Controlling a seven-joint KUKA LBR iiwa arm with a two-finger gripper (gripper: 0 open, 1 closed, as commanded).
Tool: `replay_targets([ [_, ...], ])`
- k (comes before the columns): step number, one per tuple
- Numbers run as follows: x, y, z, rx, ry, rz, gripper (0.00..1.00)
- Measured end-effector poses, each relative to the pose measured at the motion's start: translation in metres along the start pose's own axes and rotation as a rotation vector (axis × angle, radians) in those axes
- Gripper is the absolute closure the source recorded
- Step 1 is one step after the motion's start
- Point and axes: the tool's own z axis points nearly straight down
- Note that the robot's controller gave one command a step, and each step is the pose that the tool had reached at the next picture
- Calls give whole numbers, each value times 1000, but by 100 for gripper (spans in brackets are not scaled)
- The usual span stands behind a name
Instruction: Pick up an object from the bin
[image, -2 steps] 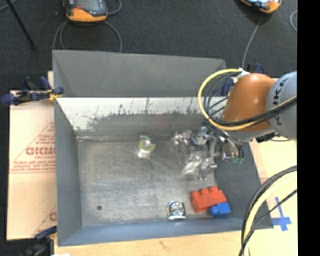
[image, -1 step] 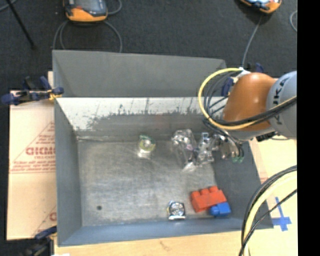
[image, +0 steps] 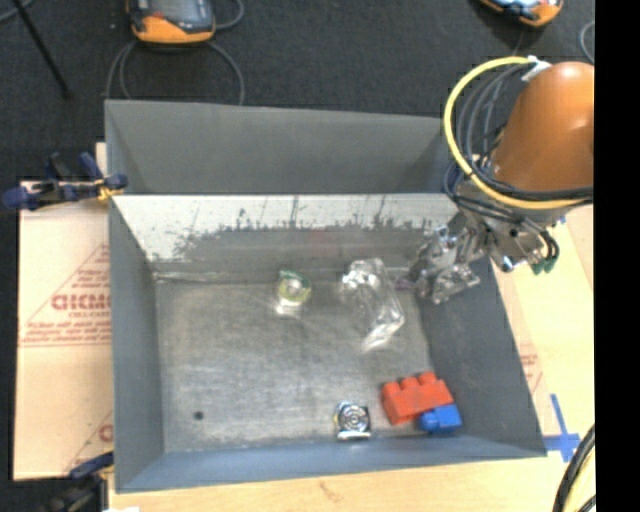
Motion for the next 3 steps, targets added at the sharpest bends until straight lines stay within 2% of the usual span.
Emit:
replay_targets([
  [1, 13, 44, -51, -3, 1, -210, 100],
  [2, 13, 44, -49, -7, 3, -207, 0],
  [3, 29, 40, 103, -13, 10, -420, 0],
])
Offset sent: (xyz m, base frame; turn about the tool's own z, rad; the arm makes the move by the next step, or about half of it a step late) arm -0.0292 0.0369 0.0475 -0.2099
